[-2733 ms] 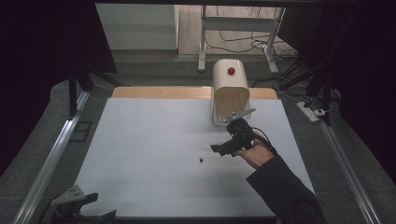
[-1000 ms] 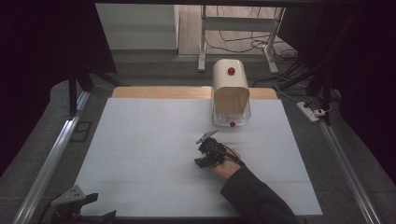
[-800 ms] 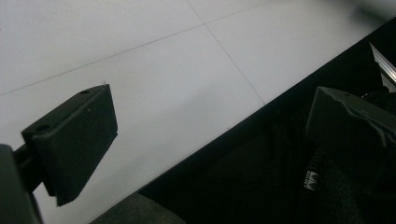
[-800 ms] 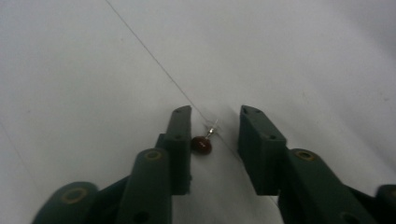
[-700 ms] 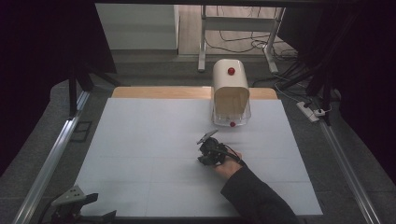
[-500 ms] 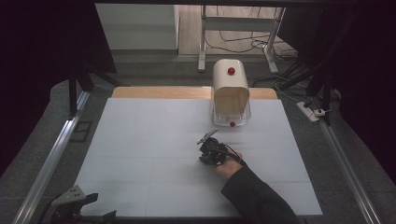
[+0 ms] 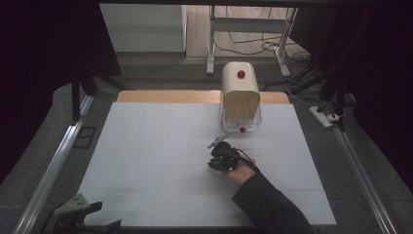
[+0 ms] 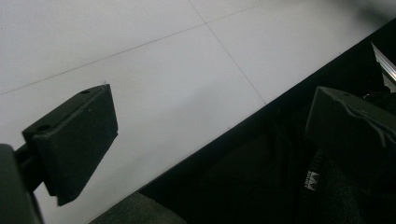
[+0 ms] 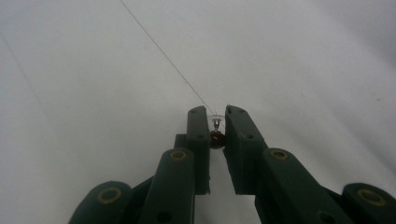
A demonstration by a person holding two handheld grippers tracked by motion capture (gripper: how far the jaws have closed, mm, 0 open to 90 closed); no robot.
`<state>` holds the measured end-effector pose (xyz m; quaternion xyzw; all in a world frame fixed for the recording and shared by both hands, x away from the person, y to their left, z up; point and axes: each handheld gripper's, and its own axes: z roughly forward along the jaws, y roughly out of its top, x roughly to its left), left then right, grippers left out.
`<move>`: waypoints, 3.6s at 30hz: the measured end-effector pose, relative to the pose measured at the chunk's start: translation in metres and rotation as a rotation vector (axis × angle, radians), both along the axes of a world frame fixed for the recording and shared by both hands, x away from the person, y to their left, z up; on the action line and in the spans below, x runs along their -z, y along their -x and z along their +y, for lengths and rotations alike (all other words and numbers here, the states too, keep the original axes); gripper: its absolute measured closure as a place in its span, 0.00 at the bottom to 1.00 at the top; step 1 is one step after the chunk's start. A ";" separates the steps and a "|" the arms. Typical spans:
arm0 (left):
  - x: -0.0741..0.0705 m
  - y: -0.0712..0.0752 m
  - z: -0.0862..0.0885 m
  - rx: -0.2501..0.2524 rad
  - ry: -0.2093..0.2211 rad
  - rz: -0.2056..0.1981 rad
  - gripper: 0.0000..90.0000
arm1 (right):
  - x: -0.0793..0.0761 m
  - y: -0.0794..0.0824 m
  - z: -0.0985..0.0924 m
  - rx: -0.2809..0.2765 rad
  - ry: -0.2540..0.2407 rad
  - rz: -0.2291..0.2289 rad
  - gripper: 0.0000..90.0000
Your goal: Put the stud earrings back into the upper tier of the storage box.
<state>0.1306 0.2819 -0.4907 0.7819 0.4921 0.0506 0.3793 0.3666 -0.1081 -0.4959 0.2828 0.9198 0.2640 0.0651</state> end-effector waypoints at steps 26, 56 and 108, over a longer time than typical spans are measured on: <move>0.000 0.000 0.000 0.000 0.001 0.002 0.03 | -0.066 0.002 -0.030 -0.054 -0.109 -0.002 0.89; 0.000 -0.001 0.000 -0.001 0.001 0.004 0.03 | -0.131 -0.020 -0.060 0.015 -0.134 -0.071 0.89; 0.000 0.000 0.000 -0.003 -0.001 0.008 0.03 | -0.102 -0.090 -0.075 0.207 -0.050 -0.136 0.88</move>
